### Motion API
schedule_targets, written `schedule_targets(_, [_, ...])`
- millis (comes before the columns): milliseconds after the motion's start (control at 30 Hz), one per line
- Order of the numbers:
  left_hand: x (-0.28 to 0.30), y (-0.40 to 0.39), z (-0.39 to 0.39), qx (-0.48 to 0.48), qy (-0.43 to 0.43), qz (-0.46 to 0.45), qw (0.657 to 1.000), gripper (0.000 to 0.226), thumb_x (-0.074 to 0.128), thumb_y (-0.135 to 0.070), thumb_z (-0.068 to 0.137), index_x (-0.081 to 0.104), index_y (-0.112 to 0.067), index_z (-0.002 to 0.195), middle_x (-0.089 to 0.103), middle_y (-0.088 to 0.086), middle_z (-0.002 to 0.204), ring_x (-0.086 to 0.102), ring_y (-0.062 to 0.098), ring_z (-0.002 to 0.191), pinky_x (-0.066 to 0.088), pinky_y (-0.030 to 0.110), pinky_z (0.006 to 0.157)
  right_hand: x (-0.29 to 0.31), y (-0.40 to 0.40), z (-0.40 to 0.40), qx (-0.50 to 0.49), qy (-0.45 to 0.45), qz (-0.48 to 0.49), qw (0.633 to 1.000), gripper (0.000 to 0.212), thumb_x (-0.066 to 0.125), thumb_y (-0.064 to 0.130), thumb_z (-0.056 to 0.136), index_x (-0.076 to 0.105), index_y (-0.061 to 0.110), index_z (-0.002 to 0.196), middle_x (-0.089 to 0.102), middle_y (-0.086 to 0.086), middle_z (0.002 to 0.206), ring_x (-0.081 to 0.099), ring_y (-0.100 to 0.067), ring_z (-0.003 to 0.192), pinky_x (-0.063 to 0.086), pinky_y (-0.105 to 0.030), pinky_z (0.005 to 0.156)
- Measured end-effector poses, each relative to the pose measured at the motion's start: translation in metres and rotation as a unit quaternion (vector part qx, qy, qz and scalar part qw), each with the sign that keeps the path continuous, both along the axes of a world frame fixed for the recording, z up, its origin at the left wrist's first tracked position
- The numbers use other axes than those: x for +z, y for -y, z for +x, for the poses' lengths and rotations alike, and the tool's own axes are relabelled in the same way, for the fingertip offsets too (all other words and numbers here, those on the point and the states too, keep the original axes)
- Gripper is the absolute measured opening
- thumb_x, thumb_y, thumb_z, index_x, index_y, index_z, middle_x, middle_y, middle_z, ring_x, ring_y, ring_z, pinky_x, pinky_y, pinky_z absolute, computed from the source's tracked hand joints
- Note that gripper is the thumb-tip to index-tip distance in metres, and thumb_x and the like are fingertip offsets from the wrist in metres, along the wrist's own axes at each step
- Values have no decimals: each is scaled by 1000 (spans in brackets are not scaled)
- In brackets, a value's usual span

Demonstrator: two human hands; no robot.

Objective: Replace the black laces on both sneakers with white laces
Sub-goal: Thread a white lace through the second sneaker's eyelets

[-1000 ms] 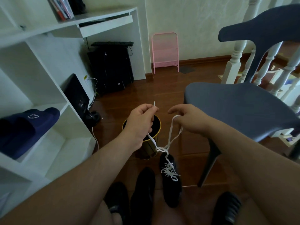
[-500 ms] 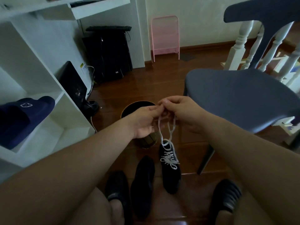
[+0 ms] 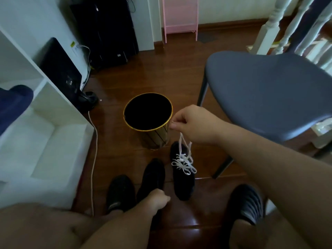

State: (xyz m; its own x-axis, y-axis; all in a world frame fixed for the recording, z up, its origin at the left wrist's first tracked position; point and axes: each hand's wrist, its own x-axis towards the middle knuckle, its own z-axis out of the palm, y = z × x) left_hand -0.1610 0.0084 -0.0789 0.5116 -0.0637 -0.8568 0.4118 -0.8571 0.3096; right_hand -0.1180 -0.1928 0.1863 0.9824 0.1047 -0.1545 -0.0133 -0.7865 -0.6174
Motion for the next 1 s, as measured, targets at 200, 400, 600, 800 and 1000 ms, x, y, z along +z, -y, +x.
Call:
schedule_targets(200, [7, -15, 21, 106, 170, 59, 978, 17, 76, -40, 96, 71, -23, 96, 72, 1, 97, 68, 23, 87, 61, 36, 84, -1, 7, 5, 64, -45, -67, 995, 24, 55, 28, 107, 76, 19, 102, 68, 9, 94, 64, -15, 89, 52, -34, 79])
schedule_targets(400, [75, -18, 62, 390, -36, -111, 913, 56, 82, -11, 84, 59, 0, 134, 62, 22, 129, 64, 43, 111, 58, 50, 94, 17, 23, 2, 78, -59, -66, 993, 20, 58, 29, 105, 73, 32, 94, 69, 13, 87, 65, -6, 82, 55, -32, 79])
schedule_targets(600, [175, -15, 76, 324, -32, -261, 909, 18, 63, -8, 96, 72, -6, 111, 79, 17, 97, 74, 38, 94, 60, 45, 73, 46, 19, -6, 44, -23, -10, 999, 25, 56, 27, 106, 76, 29, 92, 72, 13, 85, 68, -8, 81, 56, -31, 73])
schedule_targets(800, [278, -21, 80, 117, 101, -280, 948, 20, 62, -26, 106, 72, -27, 124, 79, 6, 116, 71, 32, 114, 51, 52, 107, 63, 29, -26, 57, -41, -4, 998, 28, 55, 27, 106, 71, 32, 83, 75, 10, 80, 68, -22, 75, 58, -48, 79])
schedule_targets(1000, [328, -29, 63, 166, 74, -467, 866, 48, 64, 2, 95, 69, -24, 135, 74, 15, 128, 71, 37, 119, 54, 52, 102, 71, 43, -38, 54, -70, -10, 996, 13, 66, 29, 102, 74, 38, 95, 77, 6, 88, 73, -22, 86, 61, -45, 86])
